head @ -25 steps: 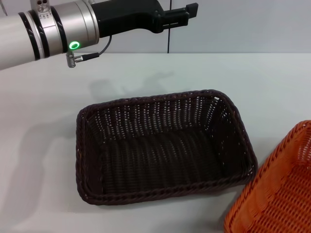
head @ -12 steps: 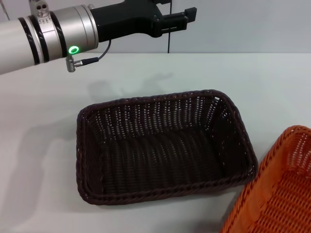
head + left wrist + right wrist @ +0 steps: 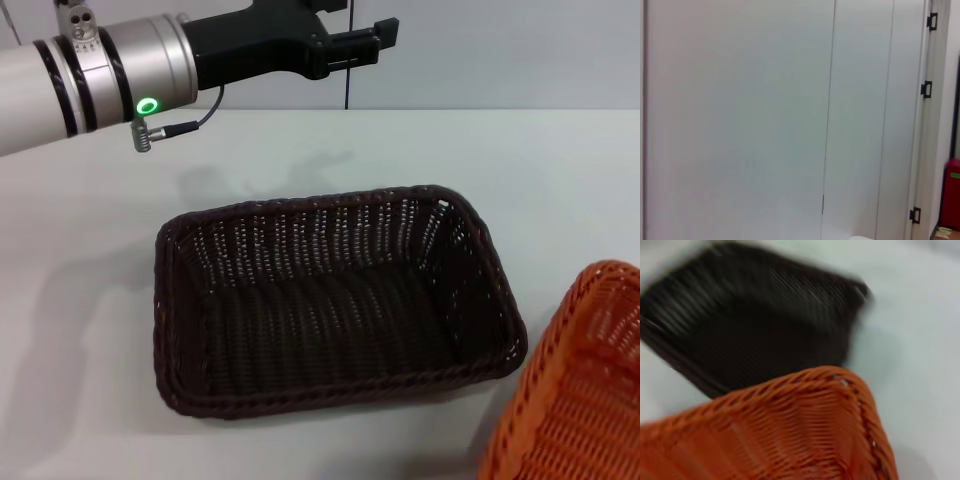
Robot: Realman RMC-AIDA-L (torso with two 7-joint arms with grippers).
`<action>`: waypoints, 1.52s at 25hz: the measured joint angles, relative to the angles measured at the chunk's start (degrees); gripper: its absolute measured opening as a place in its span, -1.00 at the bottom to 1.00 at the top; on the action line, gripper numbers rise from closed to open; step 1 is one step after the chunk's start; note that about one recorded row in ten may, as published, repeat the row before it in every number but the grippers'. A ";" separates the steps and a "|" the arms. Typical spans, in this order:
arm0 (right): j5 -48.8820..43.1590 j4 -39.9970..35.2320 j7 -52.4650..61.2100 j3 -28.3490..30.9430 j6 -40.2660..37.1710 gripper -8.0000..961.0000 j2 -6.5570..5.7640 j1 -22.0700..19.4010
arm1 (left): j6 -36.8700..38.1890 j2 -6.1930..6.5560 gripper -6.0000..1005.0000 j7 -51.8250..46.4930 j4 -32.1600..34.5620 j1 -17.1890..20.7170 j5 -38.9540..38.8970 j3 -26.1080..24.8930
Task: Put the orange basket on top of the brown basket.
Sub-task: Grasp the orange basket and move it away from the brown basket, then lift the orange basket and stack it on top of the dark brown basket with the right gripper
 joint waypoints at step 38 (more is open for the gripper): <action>45.96 45.17 -26.73 5.15 1.00 -0.68 6.58 -1.84 | 0.51 0.27 0.59 2.43 1.65 -0.35 0.71 -2.32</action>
